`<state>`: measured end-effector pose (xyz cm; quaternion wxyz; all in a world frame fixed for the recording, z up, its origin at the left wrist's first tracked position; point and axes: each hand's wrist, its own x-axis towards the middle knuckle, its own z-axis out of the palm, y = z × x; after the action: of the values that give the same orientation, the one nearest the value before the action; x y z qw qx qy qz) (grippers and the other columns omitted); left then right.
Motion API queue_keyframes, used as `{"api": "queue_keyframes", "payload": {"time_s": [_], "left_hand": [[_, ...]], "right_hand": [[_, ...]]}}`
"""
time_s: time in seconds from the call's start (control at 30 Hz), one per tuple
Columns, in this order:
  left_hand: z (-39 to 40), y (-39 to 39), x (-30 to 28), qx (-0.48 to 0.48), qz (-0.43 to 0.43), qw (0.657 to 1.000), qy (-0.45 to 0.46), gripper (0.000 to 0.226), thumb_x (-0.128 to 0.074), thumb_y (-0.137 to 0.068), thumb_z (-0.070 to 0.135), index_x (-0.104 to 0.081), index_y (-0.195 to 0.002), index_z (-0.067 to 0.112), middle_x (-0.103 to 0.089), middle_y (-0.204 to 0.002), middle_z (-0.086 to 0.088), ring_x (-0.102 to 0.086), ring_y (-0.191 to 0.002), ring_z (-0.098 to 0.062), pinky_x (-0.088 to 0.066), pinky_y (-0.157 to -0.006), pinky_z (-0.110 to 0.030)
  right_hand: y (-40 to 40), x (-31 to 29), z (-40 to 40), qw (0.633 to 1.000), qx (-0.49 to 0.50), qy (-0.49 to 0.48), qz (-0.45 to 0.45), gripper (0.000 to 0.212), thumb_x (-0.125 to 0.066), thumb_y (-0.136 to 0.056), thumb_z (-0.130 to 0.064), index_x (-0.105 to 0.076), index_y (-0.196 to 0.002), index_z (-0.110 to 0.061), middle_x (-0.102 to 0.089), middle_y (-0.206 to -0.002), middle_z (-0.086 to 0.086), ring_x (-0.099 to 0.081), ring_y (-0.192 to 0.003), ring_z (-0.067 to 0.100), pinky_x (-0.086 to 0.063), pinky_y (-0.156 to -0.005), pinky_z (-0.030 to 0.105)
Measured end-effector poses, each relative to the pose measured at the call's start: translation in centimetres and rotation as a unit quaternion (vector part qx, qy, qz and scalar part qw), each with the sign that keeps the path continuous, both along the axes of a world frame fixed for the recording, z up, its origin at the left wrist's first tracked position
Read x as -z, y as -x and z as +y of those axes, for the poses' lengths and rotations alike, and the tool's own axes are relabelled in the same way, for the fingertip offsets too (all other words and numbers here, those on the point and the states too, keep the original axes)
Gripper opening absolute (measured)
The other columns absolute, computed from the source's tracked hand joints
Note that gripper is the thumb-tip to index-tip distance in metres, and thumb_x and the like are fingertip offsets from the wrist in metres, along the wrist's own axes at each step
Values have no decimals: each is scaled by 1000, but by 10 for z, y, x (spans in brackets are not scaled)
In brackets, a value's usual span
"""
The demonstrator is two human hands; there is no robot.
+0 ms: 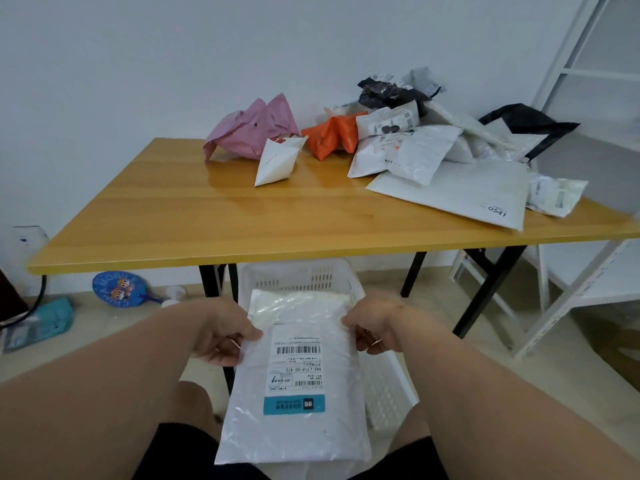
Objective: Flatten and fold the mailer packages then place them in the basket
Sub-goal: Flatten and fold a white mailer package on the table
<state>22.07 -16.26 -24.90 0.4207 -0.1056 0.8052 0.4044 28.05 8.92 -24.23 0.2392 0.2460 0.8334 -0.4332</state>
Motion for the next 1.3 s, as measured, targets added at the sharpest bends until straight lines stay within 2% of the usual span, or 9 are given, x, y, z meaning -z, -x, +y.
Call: {"api": "queue_keyframes", "payload": {"time_s": [0.13,0.23,0.33,0.47,0.6,0.77,1.07,1.17,1.3], "left_hand": [[10,11,27,-37,7,999,-19,18,-64,-93,8,-62,-110,3,-73,-105,-15,-69,-77,-23,-58,-58,-31],[21,27,58,-87,12,996,-17,8,-61,-94,8,-60,-102,5,-72,-89,-11,-67,-69,-20,-54,-53,-29],[30,43,90,-135,15,991,-4,6,-61,-95,10,-58,-99,7,-62,-81,-8,-59,-66,-17,-50,-50,-27],[39,70,124,-152,18,988,29,36,-66,-91,7,-50,-123,2,-57,-86,-12,-54,-65,-17,-50,-44,-26],[50,92,150,-97,40,990,95,63,-63,-90,5,-29,-142,5,-54,-91,-12,-58,-69,-20,-48,-48,-25],[58,104,182,-29,-1,994,107,19,-56,-95,11,-60,-111,2,-65,-105,-16,-65,-94,-27,-53,-70,-33],[68,135,194,-44,3,998,36,29,-48,-102,12,-56,-128,2,-55,-127,-13,-53,-116,-30,-45,-97,-38],[65,146,191,-103,-17,995,-7,12,-52,-99,12,-57,-109,17,-51,-108,-2,-50,-97,-16,-41,-89,-29],[58,142,184,-81,-25,996,-39,39,-48,-101,8,-46,-139,10,-38,-152,-7,-34,-140,-25,-43,-91,-31]], "right_hand": [[6,28,3,998,35,30,-32,7,-56,-90,-12,-56,-83,-12,-55,-67,6,-51,-56,18,-44,-62,29],[20,57,5,994,59,62,-63,4,-56,-88,-11,-58,-90,-10,-61,-76,9,-59,-68,23,-50,-69,33],[38,89,6,988,69,97,-93,22,-56,-89,-9,-57,-111,-6,-67,-99,14,-66,-88,30,-57,-81,40],[69,127,2,990,55,74,-106,38,-53,-90,0,-49,-128,-7,-64,-114,14,-64,-105,29,-57,-88,44],[97,155,-2,994,44,12,-101,63,-50,-92,-3,-22,-147,-15,-45,-137,15,-52,-121,32,-51,-98,47],[114,187,-6,993,5,-33,-116,24,-40,-97,-15,-45,-120,-17,-54,-120,14,-55,-109,31,-49,-98,49],[151,198,-11,996,-2,-47,-79,33,-46,-97,-11,-56,-128,-8,-58,-124,16,-57,-113,33,-49,-98,42],[166,192,-13,998,26,-27,-44,19,-52,-97,-15,-59,-114,-9,-61,-100,6,-59,-90,21,-50,-70,25],[176,187,-15,998,-6,-44,37,14,-51,-97,-18,-58,-87,-12,-62,-95,7,-58,-97,26,-50,-87,35]]}}
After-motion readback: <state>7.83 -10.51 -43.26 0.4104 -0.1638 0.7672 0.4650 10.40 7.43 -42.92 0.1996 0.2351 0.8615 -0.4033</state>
